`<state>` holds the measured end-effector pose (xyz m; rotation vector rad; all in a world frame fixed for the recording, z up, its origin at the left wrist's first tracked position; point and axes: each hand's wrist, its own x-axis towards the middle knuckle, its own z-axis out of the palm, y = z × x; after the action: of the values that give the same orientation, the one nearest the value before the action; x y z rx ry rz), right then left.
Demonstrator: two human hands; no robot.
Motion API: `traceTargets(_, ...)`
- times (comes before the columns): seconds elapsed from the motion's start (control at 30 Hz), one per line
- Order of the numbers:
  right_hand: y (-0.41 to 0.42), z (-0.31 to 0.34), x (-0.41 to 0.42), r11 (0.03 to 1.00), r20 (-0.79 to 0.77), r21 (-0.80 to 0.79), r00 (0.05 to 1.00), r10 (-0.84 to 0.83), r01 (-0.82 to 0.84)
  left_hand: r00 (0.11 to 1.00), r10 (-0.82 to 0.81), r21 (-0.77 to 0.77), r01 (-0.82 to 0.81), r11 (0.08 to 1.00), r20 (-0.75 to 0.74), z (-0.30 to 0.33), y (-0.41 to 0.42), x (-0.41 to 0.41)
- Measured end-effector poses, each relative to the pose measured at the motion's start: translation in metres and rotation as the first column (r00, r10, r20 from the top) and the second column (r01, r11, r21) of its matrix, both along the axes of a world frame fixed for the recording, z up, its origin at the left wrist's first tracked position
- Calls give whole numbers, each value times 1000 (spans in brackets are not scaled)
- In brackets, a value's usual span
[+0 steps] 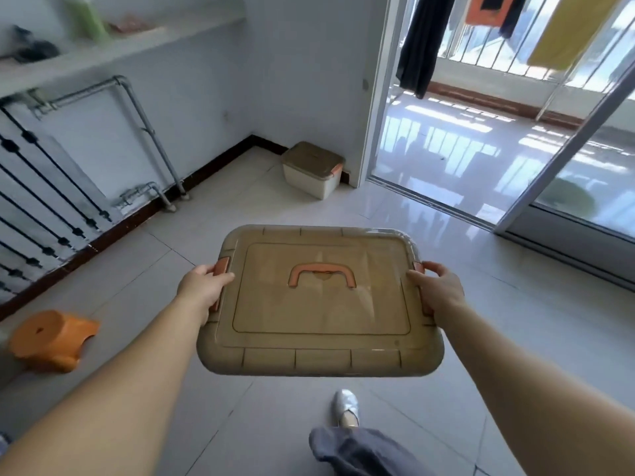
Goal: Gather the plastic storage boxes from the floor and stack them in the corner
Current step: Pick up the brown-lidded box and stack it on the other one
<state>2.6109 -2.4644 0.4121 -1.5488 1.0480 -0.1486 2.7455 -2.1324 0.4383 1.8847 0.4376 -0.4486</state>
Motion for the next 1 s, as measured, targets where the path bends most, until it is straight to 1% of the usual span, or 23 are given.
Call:
traceTargets(0.07, -32, 3, 69, 1000, -9, 4, 1000, 15, -15, 999, 33, -10, -33, 999, -16, -2, -28, 64)
traceTargets(0.1, -37, 6, 83, 1000, -6, -9, 1000, 20, -20, 999, 40, -13, -41, 999, -17, 1, -32, 75)
traceTargets(0.2, -65, 15, 165, 999, -19, -28, 999, 34, -34, 999, 47, -24, -47, 999, -25, 1, -58, 148)
traceTargets(0.4, -105, 4, 329, 999, -27, 17, 999, 39, -38, 999, 40, -4, -40, 999, -31, -15, -97, 317)
traceTargets(0.47, -114, -7, 382, 1000, -35, 28, 999, 13, -12, 999, 20, -16, -20, 1000, -37, -25, -110, 377)
traceTargets(0.57, -125, -14, 459, 995, -55, 62, 996, -74, 77, 997, -21, -6, 20, 1000, -74, -30, -128, 471)
traceTargets(0.8, -154, -36, 599, 973, -82, 138, 981, -173, 183, 988, -95, 43, 101, 994, -125, -45, -181, 646)
traceTargets(0.97, -196, -75, 706, 947, -105, 151, 957, -270, 284, 976, -145, 40, 154, 987, -165, -82, -241, 765)
traceTargets(1.0, -216, -98, 746, 934, -133, 166, 945, -297, 317, 972, -150, 66, 164, 984, -180, -102, -262, 808)
